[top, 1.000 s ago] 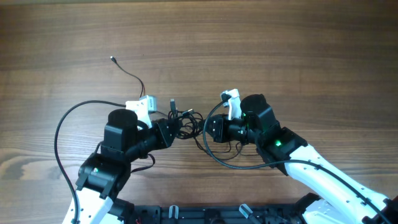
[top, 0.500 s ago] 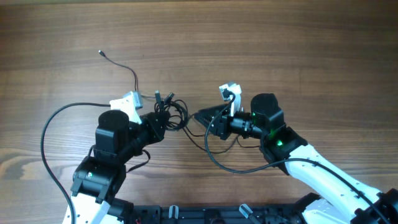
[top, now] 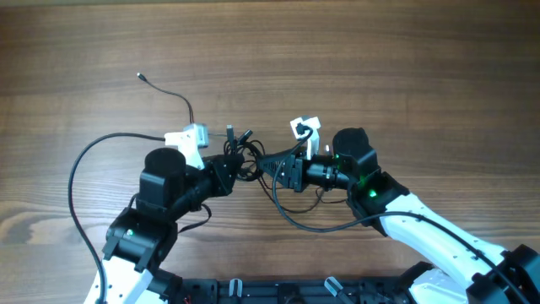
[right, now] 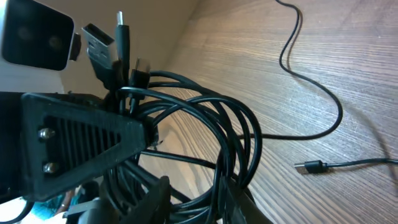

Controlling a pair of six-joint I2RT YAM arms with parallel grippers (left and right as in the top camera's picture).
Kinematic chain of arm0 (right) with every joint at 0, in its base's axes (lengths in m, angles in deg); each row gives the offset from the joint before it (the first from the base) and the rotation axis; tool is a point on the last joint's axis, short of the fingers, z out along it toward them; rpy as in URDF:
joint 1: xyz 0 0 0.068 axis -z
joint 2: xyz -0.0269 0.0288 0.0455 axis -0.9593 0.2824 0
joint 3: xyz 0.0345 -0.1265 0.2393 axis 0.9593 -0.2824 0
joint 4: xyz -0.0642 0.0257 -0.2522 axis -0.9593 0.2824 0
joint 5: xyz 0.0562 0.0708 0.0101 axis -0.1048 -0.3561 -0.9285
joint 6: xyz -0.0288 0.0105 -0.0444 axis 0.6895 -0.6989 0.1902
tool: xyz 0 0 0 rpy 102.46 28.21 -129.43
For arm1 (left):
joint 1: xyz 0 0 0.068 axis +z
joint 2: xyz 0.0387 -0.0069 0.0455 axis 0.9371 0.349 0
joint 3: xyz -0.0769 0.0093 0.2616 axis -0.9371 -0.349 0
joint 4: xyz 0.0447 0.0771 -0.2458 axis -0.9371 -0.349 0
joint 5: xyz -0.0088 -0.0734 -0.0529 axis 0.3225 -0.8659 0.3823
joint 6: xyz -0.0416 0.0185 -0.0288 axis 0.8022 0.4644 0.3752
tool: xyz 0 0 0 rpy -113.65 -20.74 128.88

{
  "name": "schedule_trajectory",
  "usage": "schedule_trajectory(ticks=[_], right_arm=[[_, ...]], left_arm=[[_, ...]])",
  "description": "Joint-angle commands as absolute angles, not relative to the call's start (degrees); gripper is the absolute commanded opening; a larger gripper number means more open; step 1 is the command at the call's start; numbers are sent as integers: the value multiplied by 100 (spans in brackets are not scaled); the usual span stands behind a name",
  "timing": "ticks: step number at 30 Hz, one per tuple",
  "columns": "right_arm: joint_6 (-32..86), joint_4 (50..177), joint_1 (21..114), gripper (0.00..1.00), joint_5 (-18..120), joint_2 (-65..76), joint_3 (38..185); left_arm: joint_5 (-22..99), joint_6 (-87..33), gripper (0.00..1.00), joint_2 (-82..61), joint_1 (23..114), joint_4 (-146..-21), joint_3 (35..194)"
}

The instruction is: Untangle cables

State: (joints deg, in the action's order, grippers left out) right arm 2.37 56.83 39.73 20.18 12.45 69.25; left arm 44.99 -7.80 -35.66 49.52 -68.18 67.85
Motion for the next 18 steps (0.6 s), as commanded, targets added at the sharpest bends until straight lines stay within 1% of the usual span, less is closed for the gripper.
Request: schedule_trajectory(ticks=[1, 2, 4, 7, 10, 12, 13, 14, 16, 18], right_arm=[[180, 5663, 3942, 27, 1919, 1346, 6964], [178, 5683, 3942, 27, 1873, 1346, 6964], [178, 5910, 3942, 23, 1884, 1346, 6964], [180, 6349, 3942, 23, 2142, 1346, 6964], [174, 6279, 3942, 23, 2140, 1346, 6964], [154, 6310, 3942, 17, 2232, 1346, 6964], [95, 6397, 3942, 7, 2376, 1359, 6964], [-78, 6520, 3942, 5, 2606, 1396, 6964], [-386, 6714, 3942, 5, 2909, 1512, 6964], [-606, 7077, 3942, 5, 3377, 1549, 6964]], left_arm=[[4398, -913, 4, -3422, 4790, -6650, 6919], [4400, -911, 4, -3402, 4775, -6608, 6919], [4400, -913, 4, -3387, 4771, -6355, 6919], [4398, -911, 4, -3389, 4771, -6289, 6919], [4339, -909, 4, -3387, 4762, -6287, 6919], [4324, -909, 4, -3389, 4705, -6267, 6919], [4308, -909, 4, -3389, 4679, -6230, 6919], [4291, -909, 4, -3389, 4655, -6162, 6919], [4306, -911, 4, -3389, 4657, -6092, 6919], [4586, -911, 4, -3389, 4659, -6101, 6919]])
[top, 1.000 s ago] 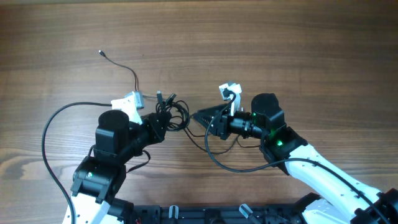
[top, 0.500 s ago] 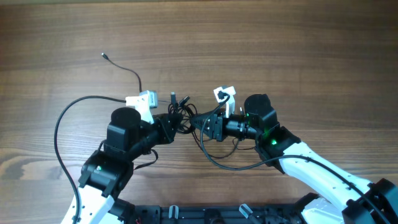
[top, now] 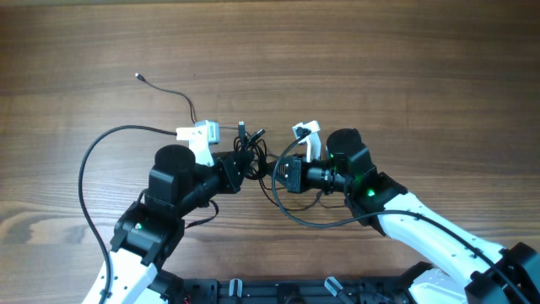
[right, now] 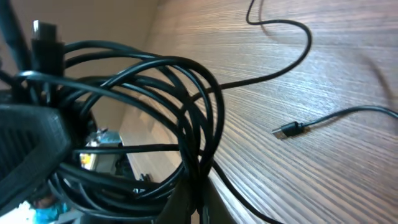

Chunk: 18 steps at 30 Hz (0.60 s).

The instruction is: Untangle cables

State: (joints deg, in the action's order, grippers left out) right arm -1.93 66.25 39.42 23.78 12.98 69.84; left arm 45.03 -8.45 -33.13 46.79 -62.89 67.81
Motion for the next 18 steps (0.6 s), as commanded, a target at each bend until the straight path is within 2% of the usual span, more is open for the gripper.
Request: schedule_trajectory(ticks=[1, 3, 6, 11, 14, 16, 17, 18], right_arm=[[-683, 7269, 3942, 5, 3624, 1549, 6964], [-1435, 8115, 3949, 5, 4649, 1549, 6964], [-1975, 8321, 3960, 4, 5189, 1549, 6964], [-1730, 8013, 3992, 6, 5336, 1549, 6964], [-1516, 7331, 3992, 11, 5176, 1547, 6964], [-1177, 7108, 3992, 21, 4850, 1545, 6964], [-700, 7193, 4030, 39, 4809, 1486, 6964], [-534, 7298, 4082, 47, 4783, 1405, 6964]], left_arm=[[4665, -909, 4, -3392, 4659, -6097, 6919], [4704, -909, 4, -3453, 4659, -6097, 6919], [4689, -909, 4, -3794, 4659, -6099, 6919], [4258, -911, 4, -4355, 4657, -6237, 6919], [4206, -911, 4, -4373, 4653, -6700, 6919], [4225, -915, 4, -4371, 4655, -6877, 6919], [4400, -935, 4, -4371, 4655, -6958, 6919], [4520, -996, 4, -4371, 4655, -6993, 6919]])
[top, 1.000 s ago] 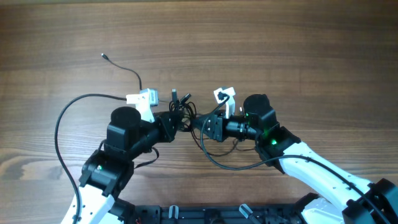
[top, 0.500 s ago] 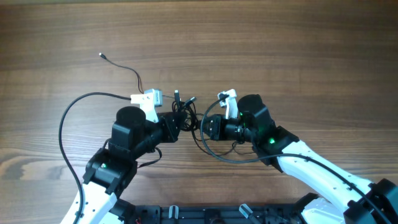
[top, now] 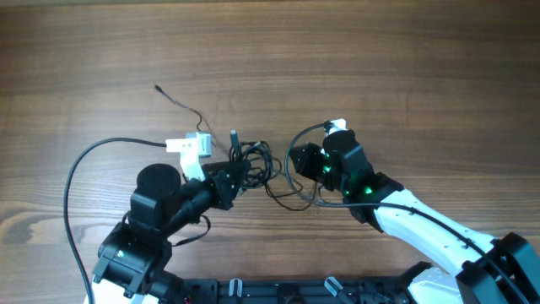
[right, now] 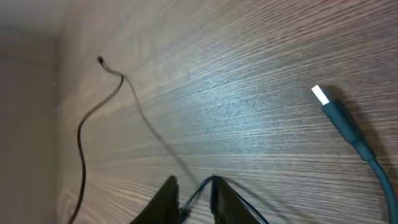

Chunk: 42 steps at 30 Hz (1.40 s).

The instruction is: Untangle cables

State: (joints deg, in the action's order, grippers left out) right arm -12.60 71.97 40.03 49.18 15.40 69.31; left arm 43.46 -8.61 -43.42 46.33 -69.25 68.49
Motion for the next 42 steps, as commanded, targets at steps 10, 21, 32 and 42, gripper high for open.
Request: schedule_trajectory(ticks=[10, 21, 32, 42], right_arm=[[1229, 7910, 3931, 79, 3576, -569, 6964], [228, 6883, 3649, 86, 4444, 937, 6964], [-917, 8308, 5059, 94, 5993, 985, 6964], [-346, 8721, 6058, 100, 6343, 974, 6964]], left_arm=[[4704, -1055, 4, -4369, 4655, -7008, 6919], [4302, -1040, 4, -4366, 4653, -7045, 6919], [4184, -1046, 4, -4366, 4655, -7115, 6919], [4182, -1042, 4, -4366, 4655, -7120, 6919]])
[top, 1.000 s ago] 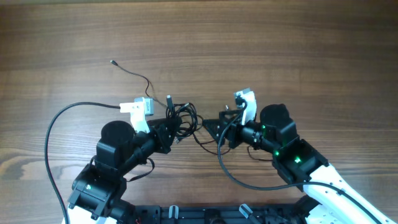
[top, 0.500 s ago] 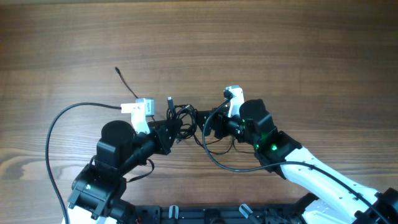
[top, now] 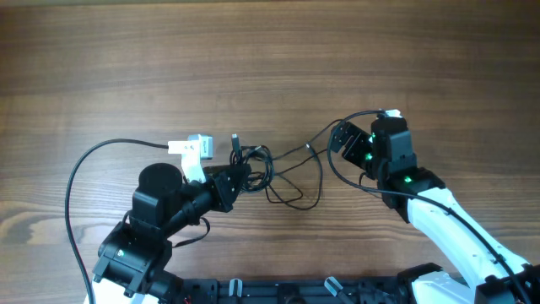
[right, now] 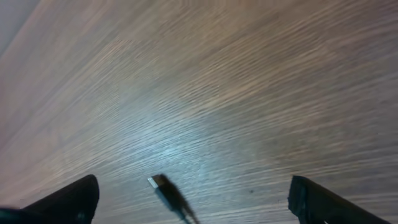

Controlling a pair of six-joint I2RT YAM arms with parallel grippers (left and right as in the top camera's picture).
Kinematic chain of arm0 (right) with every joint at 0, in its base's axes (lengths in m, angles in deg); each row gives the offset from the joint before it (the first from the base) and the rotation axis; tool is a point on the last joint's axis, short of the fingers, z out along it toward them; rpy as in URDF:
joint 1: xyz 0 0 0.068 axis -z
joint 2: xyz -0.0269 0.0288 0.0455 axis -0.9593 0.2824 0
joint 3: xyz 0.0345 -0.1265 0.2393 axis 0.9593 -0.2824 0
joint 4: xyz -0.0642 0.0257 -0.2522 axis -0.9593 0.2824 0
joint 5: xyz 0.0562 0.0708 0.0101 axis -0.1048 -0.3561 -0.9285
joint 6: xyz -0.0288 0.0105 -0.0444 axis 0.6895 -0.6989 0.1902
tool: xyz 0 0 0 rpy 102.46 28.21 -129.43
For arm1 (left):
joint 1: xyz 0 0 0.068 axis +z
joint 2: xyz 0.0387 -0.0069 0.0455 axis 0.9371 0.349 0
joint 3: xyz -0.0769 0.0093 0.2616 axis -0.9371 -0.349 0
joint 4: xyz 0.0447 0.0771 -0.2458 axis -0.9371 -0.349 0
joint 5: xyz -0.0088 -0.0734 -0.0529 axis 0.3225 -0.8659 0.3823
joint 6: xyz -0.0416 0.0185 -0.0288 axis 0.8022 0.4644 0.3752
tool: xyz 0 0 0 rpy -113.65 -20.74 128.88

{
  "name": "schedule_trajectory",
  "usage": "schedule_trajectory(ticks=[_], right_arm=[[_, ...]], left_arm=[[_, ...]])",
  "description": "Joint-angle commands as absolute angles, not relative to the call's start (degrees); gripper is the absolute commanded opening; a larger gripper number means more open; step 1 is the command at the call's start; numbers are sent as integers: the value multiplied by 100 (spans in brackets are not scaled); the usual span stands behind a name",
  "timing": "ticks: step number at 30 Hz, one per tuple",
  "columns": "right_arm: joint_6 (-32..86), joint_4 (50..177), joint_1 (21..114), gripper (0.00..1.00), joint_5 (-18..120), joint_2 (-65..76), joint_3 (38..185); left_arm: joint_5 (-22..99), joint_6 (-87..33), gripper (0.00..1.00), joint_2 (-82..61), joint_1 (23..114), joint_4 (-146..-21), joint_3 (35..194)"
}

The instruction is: Untangle cables

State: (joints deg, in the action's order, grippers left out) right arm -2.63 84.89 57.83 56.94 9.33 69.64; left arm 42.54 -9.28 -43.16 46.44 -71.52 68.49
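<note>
A knot of black cables lies left of the table's middle, with a plug sticking up from it. My left gripper is shut on the knot's near-left side. From the knot a thin strand runs right towards my right gripper, and a loose loop sags between them. In the right wrist view the fingers stand wide apart above the wood. A small cable plug shows between them, gripped by neither.
A long black lead arcs round the left arm to its white wrist camera. Another black lead curves under the right wrist. The wooden table stretches away behind both arms.
My right gripper was shut on a cable just right of the knot. It now sits further right and stands open. The thin cable end at the far left no longer shows there.
Both grippers were at the knot, the right one deep among the loops. By the last earlier moment the right one had drawn back, shut on one strand. Now it is open further right, with a strand and a loop spread out between knot and gripper.
</note>
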Motion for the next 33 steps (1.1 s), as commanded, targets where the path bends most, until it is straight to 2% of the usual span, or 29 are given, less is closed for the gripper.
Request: schedule_trajectory(ticks=[1, 6, 11, 13, 16, 18, 22, 24, 25, 27, 28, 30, 33], right_arm=[[-399, 8832, 6266, 100, 6361, 974, 6964], [-119, 9250, 7227, 100, 6079, 974, 6964], [843, 9009, 7319, 100, 4411, 847, 6966], [1682, 8620, 7319, 100, 2850, 491, 6964], [2591, 7895, 7288, 99, -251, -88, 6964], [3142, 7844, 7153, 100, -1005, -99, 6964], [3253, 7687, 6353, 99, -758, 41, 6964], [1776, 7501, 6045, 99, 221, 128, 6964], [1507, 7449, 5957, 99, 304, 170, 6964], [2443, 7412, 5748, 99, 223, 211, 6962], [3518, 7398, 5560, 100, 461, 255, 6962], [3824, 7232, 5267, 100, 1775, 397, 6962], [4716, 6448, 4775, 100, 1705, 974, 6962]], left_arm=[[4182, -1042, 4, -4366, 4655, -7120, 6919], [4186, -1042, 4, -4366, 4655, -7115, 6919], [4341, -1038, 4, -4364, 4655, -7054, 6919], [4389, -885, 4, -4364, 4655, -6978, 6919], [5294, 1067, 4, -4312, 4655, -6980, 6919], [5646, 2711, 4, -4148, 4655, -6982, 6919], [5672, 4962, 4, -3713, 4655, -6982, 6919], [5644, 5616, 4, -3520, 4653, -6986, 6919], [5583, 5810, 4, -3437, 4655, -6986, 6919], [5515, 6059, 4, -3339, 4655, -6984, 6919], [5493, 6062, 4, -3308, 4655, -6982, 6919], [5373, 6073, 4, -3311, 4655, -6973, 6919], [5041, 6475, 4, -3311, 4655, -6962, 6919]])
